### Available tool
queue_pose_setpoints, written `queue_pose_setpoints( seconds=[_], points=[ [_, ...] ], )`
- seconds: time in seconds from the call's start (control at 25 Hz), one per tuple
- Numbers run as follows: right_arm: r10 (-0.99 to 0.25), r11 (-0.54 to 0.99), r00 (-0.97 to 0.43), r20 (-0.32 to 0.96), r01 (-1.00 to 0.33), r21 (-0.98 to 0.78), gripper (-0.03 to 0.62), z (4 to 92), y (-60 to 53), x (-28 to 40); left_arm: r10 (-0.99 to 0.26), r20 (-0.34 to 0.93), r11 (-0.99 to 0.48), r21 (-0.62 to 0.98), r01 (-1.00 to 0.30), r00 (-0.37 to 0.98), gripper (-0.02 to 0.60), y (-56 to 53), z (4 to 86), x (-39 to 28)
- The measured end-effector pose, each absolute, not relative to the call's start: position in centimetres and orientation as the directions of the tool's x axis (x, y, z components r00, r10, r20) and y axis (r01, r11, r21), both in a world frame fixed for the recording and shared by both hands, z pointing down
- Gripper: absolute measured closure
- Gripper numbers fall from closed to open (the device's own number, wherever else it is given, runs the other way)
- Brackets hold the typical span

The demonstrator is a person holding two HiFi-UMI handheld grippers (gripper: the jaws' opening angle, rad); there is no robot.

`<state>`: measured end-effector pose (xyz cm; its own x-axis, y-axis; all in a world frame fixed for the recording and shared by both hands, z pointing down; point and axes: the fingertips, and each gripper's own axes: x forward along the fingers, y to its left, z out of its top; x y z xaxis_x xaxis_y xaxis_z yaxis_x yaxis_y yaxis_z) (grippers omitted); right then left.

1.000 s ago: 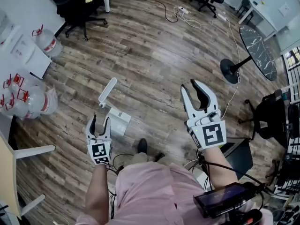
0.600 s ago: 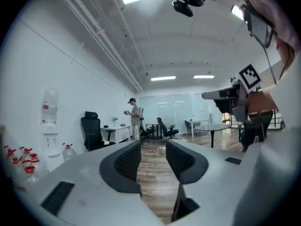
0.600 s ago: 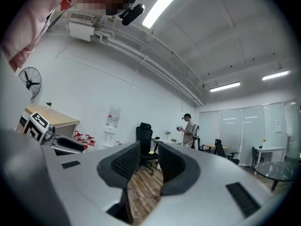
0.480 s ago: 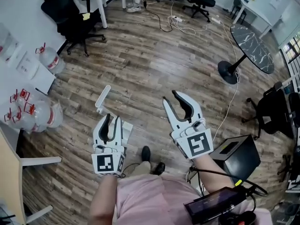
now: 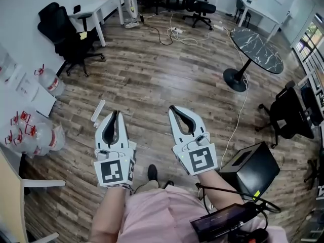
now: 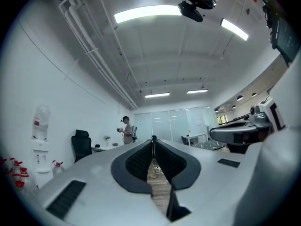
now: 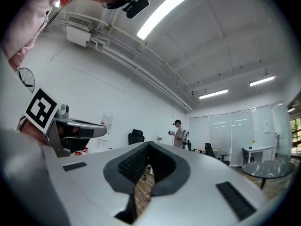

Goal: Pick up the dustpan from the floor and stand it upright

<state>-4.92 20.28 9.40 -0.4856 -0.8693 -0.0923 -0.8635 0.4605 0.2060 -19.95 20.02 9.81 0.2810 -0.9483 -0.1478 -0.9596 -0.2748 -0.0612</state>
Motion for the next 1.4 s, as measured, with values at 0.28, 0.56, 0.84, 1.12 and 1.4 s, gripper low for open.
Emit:
queue_pose_setpoints(
  seconds=[0.28, 0.56, 0.84, 1.12, 1.4],
  points=[
    [-0.863, 0.449, -0.480, -0.156, -0.872, 0.195, 0.592, 7.8, 22.0, -2.4, -0.946, -0.154, -0.277, -0.084, -0.957, 0.287, 0.552, 21.1, 8.0, -16.9],
    [-0.868, 0.444, -0.474, -0.147, -0.874, 0.199, 0.593, 8.1, 23.4, -0.7, -0.940, -0.160, -0.288, -0.093, -0.953, 0.300, 0.552, 22.0, 7.5, -14.9],
    [-0.871, 0.444, -0.470, -0.145, -0.878, 0.180, 0.592, 8.2, 23.9, 0.2, -0.936, -0.153, -0.300, -0.123, -0.946, 0.317, 0.552, 22.6, 7.7, -13.6],
    [-0.873, 0.445, -0.469, -0.135, -0.879, 0.172, 0.592, 8.7, 23.7, 0.1, -0.934, -0.140, -0.312, -0.128, -0.941, 0.329, 0.552, 22.4, 8.1, -13.1],
    [-0.872, 0.446, -0.470, -0.138, -0.878, 0.174, 0.593, 8.7, 23.6, 0.1, -0.934, -0.134, -0.316, -0.129, -0.940, 0.332, 0.552, 22.3, 8.2, -12.9]
  ],
)
